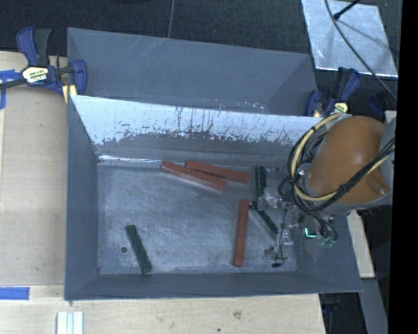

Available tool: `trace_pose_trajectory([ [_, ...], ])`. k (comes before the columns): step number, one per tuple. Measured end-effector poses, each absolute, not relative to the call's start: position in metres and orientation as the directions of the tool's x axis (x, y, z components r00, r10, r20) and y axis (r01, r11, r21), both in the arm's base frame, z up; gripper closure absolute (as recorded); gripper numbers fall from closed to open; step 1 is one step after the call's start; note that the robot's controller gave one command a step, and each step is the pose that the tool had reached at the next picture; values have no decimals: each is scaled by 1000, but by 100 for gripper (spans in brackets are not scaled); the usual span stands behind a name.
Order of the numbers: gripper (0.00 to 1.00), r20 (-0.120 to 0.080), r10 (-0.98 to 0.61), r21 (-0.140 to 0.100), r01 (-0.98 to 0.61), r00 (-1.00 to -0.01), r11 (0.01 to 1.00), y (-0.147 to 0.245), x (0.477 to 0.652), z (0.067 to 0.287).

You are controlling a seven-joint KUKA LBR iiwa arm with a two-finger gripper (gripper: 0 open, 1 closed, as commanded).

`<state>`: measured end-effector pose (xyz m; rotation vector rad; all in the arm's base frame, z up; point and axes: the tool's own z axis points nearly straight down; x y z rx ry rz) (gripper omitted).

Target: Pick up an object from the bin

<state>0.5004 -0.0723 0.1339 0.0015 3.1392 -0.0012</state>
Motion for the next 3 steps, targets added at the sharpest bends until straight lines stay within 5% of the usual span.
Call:
trace_pose_trajectory([
  [1, 0, 1, -382, 2, -382, -924, 924, -33, 505, 69],
  [2, 100, -4, -382, -1, -382, -924, 924, -34, 507, 71],
  [3, 100, -12, -487, -6, -487, -873, 873, 4, 531, 247],
])
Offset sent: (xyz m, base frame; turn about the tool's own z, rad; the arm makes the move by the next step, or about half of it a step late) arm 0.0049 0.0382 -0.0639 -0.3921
